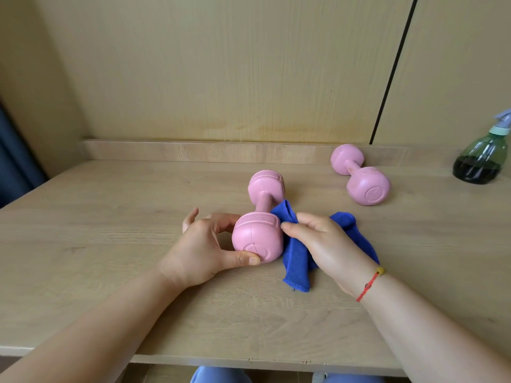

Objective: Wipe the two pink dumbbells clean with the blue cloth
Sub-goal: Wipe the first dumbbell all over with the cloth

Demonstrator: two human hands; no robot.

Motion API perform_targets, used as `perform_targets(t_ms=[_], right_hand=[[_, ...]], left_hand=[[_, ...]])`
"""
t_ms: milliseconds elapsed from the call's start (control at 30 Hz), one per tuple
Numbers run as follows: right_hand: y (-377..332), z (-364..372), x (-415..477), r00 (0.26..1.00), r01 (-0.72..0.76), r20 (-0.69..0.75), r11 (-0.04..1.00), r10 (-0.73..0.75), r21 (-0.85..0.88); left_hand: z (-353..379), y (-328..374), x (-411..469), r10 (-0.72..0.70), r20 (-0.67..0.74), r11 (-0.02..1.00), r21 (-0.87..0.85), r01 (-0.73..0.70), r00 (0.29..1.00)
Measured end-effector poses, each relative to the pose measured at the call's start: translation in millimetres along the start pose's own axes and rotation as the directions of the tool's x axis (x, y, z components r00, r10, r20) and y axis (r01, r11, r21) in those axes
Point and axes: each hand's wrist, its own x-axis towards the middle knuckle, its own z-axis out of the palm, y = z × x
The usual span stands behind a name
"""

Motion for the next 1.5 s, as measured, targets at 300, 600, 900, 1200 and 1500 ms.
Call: perform_targets(t_ms=[300,600,900,1200,1500], right_hand=[[0,13,-10,0.987,0.139,-0.034,0.936,-0.159,-0.325],[0,12,-7,0.976,0.190,-0.063,0.957,-0.208,-0.219],[-8,11,2,0.956,0.244,0.189,0.965,-0.222,-0.100],[-8,26,-7,0.826,0.554,0.306,0.587,-0.473,-0.590],[9,10,-52,0.859,0.503,0.232,0.667,-0.457,-0.550]], left_hand=[[-3,1,0,-0.025,0.009,1.000,0.001,0.025,1.000],[-2,10,-4,0.039,0.024,0.984,-0.175,-0.034,0.999],[-4,3,-5,0.010,0.063,0.940,-0.341,0.012,0.998],[-6,-2,-4,0.037,0.077,0.945,-0.327,-0.010,0.996],[-10,-2,-2,0.041,0.100,0.953,-0.301,-0.009,0.994]])
